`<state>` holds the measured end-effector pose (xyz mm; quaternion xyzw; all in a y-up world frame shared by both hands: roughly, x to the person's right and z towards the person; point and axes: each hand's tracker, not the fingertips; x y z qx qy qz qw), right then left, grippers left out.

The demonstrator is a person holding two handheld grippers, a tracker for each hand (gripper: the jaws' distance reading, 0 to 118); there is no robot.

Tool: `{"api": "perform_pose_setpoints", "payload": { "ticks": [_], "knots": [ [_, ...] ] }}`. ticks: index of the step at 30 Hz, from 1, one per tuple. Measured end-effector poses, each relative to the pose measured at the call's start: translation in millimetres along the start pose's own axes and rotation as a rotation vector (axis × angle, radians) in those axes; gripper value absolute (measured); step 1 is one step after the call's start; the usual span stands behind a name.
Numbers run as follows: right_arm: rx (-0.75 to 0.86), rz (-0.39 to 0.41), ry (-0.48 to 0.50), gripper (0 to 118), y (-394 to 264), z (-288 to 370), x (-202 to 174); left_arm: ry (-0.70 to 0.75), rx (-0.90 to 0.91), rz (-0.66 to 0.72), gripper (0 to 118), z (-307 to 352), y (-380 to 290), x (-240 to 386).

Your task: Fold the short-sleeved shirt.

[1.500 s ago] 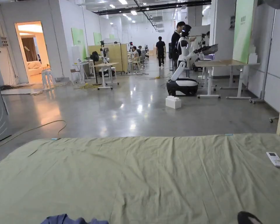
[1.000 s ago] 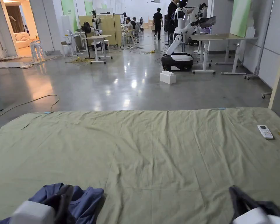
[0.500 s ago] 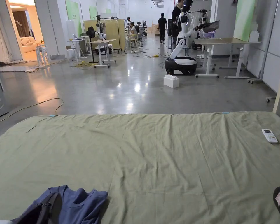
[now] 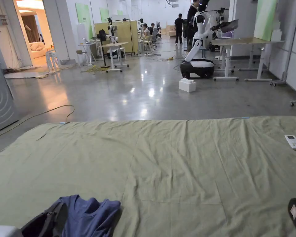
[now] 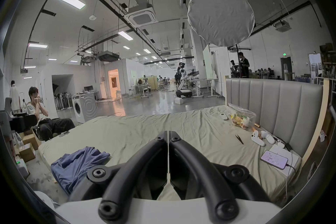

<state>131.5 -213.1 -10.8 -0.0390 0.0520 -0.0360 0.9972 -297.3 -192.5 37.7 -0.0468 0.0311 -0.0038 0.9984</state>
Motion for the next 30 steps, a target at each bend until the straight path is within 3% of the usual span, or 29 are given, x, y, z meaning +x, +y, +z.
{"api": "perform_pose_setpoints", "payload": {
  "ticks": [7, 9, 10, 13, 14, 15, 18, 22, 26, 30],
  "knots": [
    [-0.030, -0.015, 0.009, 1, -8, -2, 0, 0.025, -0.026, 0.033, 3, 4, 0, -23],
    [-0.040, 0.009, 0.008, 1, -9, -1, -2, 0.028, -0.028, 0.061, 28, 0, -1, -32],
    [-0.041, 0.029, 0.008, 1, -10, -1, -4, 0.036, -0.031, 0.072, 34, -4, -3, -39],
    [-0.050, 0.040, 0.040, 1, -11, -3, -6, 0.067, -0.081, 0.100, 35, -27, -10, -59],
    [-0.103, -0.029, 0.051, 1, -16, -6, -6, 0.059, -0.136, 0.112, 35, -40, -15, -67],
    [-0.075, -0.006, 0.050, 1, -16, -7, -6, 0.048, -0.183, 0.115, 40, -52, -20, -73],
    [-0.127, -0.024, 0.051, 1, -25, -17, -8, 0.042, -0.359, 0.124, 78, -100, -47, -86],
    [-0.211, -0.026, 0.045, 1, -40, -32, -8, 0.052, -0.512, 0.023, 79, -168, -103, -106],
    [-0.289, -0.036, 0.021, 1, -52, -44, -7, 0.022, -0.714, 0.164, 79, -241, -151, -130],
    [-0.359, 0.018, -0.034, 1, -65, -56, -5, 0.055, -0.797, 0.145, 80, -290, -190, -140]
  ]
}}
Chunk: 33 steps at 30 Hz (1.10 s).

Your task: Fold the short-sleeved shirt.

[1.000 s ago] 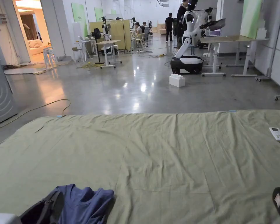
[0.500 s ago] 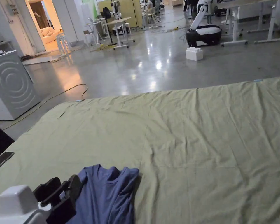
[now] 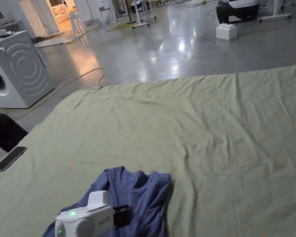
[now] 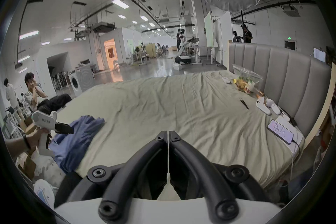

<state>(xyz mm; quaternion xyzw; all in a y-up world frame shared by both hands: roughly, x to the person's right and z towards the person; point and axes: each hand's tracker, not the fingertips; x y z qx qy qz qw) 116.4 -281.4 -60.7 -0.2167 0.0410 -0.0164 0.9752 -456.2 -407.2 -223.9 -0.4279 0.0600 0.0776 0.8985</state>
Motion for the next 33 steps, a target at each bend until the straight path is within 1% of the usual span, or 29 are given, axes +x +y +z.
{"api": "perform_pose_setpoints", "payload": {
  "ticks": [3, 4, 5, 6, 7, 8, 9, 13, 15, 19, 21, 24, 26, 28, 29, 31, 33],
  "knots": [
    [-0.044, -0.008, -0.022, 1, -4, -15, 3, 0.072, -0.075, 0.003, 78, -38, -1, -6],
    [-0.052, -0.015, -0.027, 1, -5, -19, 3, 0.073, -0.102, 0.005, 79, -46, -3, -8],
    [-0.059, -0.022, -0.027, 1, -6, -22, 4, 0.052, -0.080, 0.001, 78, -45, -4, -6],
    [-0.061, -0.030, -0.025, 1, -6, -24, 5, 0.065, -0.070, -0.021, 71, -41, -2, -2],
    [-0.065, -0.039, -0.025, 1, -7, -26, 5, 0.077, -0.086, -0.048, 53, -39, -2, 0],
    [-0.068, -0.045, -0.023, 1, -8, -28, 4, 0.062, -0.075, -0.048, 27, -36, 0, 1],
    [-0.071, -0.048, -0.019, 1, -9, -30, 4, 0.057, -0.075, -0.050, 6, -35, 2, 3],
    [-0.075, -0.054, 0.015, 1, -10, -24, 1, 0.082, -0.110, -0.029, 6, -31, 8, 9],
    [-0.052, -0.044, 0.027, 1, -11, -14, 1, 0.051, -0.092, 0.053, 6, -29, 12, -2],
    [-0.048, -0.040, 0.047, 1, -13, 2, 13, -0.016, 0.086, 0.288, 5, 16, 46, -25],
    [-0.049, -0.037, 0.049, 1, -15, 8, 21, -0.024, 0.179, 0.310, 5, 41, 65, -25],
    [-0.040, -0.071, 0.020, 1, -20, 19, 37, -0.050, 0.269, 0.250, 5, 71, 100, -8],
    [-0.038, -0.138, 0.002, 1, -24, 24, 47, -0.049, 0.336, 0.197, 5, 83, 125, 13],
    [-0.037, -0.177, -0.017, 1, -29, 29, 55, -0.099, 0.378, 0.157, 5, 80, 147, 40],
    [-0.037, -0.186, -0.031, 1, -31, 32, 58, -0.157, 0.408, 0.129, 5, 80, 160, 59],
    [-0.037, -0.190, -0.048, 1, -33, 37, 62, -0.220, 0.403, 0.079, 5, 74, 178, 106],
    [-0.036, -0.191, -0.058, 1, -35, 39, 65, -0.266, 0.360, -0.052, 5, 58, 182, 164]
  ]
}}
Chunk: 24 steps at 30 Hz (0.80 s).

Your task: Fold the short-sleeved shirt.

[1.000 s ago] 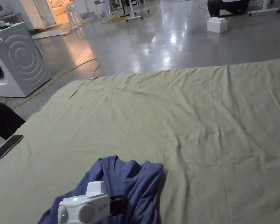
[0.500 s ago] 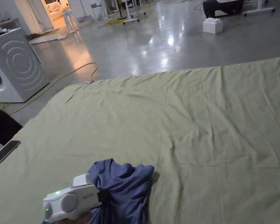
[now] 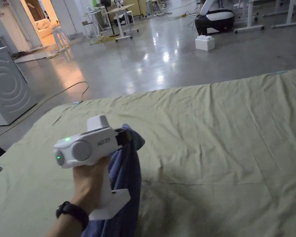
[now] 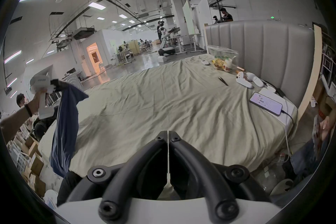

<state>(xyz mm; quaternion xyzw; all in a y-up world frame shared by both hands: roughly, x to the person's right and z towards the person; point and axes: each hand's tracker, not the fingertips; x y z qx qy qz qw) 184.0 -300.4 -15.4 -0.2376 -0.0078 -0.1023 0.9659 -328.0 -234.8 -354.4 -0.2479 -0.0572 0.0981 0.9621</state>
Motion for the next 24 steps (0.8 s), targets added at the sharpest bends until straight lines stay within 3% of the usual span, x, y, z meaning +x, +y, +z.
{"api": "perform_pose_setpoints", "payload": {
  "ticks": [5, 11, 14, 19, 22, 23, 24],
  "knots": [
    [0.007, -0.044, -0.038, 1, -7, 11, 15, -0.251, -0.181, -0.141, 5, -61, -78, 140],
    [-0.003, -0.069, -0.072, 1, -18, 20, 30, -0.628, -0.377, -0.331, 5, -57, -208, 305],
    [0.001, -0.084, -0.095, 1, -26, 30, 35, -0.776, -0.456, -0.443, 5, -30, -266, 358],
    [-0.020, -0.090, -0.098, 1, -34, 38, 42, -0.776, -0.492, -0.501, 5, 8, -301, 371],
    [-0.019, -0.115, -0.074, 1, -36, 35, 42, -0.763, -0.514, -0.383, 6, 13, -302, 353],
    [-0.016, -0.118, -0.065, 1, -36, 35, 40, -0.762, -0.519, -0.387, 13, 12, -299, 348],
    [-0.007, -0.117, -0.052, 1, -34, 36, 36, -0.760, -0.517, -0.393, 38, 14, -296, 344]
  ]
}}
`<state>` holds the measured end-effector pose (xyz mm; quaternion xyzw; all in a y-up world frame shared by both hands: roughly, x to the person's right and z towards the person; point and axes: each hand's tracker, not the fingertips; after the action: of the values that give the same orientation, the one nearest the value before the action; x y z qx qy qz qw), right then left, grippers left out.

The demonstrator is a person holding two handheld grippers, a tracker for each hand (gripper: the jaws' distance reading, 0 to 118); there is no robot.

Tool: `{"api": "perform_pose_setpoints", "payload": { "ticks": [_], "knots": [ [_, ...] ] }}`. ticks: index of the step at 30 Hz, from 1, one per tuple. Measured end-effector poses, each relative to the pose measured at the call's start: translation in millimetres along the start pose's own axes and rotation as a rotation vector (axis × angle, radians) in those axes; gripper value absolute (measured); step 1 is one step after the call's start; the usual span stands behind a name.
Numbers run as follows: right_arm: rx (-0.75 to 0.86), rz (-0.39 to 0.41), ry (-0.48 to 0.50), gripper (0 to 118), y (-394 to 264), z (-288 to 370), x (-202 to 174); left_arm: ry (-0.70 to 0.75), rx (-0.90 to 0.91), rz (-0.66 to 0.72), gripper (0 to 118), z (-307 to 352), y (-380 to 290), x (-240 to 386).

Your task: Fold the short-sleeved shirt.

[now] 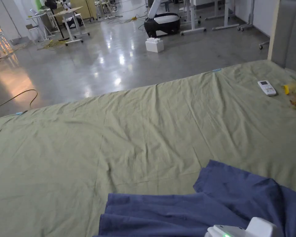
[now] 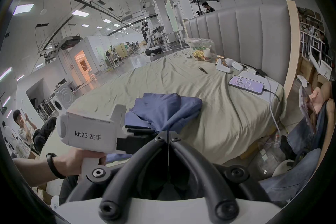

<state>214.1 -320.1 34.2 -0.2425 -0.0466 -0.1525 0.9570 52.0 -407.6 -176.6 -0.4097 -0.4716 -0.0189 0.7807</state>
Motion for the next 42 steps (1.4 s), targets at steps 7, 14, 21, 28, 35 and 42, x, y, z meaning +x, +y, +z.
{"api": "perform_pose_setpoints", "payload": {
  "ticks": [7, 14, 21, 28, 35, 42],
  "knots": [
    [0.120, 0.131, 0.124, 1, 29, 9, -36, 0.188, 0.315, 0.015, 79, 144, 6, -9],
    [0.295, 0.376, 0.209, 1, 70, 14, -87, 0.647, 0.620, -0.086, 80, 336, -56, 18],
    [0.344, 0.369, 0.279, 1, 83, 28, -112, 0.962, 0.762, -0.089, 61, 418, -107, 59],
    [0.369, 0.389, 0.275, 1, 85, 38, -116, 1.095, 0.897, -0.015, 6, 434, -143, 95],
    [0.418, 0.447, 0.252, 1, 77, 53, -125, 1.207, 0.822, 0.049, 1, 440, -152, 102],
    [0.444, 0.452, 0.273, 1, 80, 53, -131, 1.169, 0.858, 0.091, 1, 453, -149, 95]
  ]
}}
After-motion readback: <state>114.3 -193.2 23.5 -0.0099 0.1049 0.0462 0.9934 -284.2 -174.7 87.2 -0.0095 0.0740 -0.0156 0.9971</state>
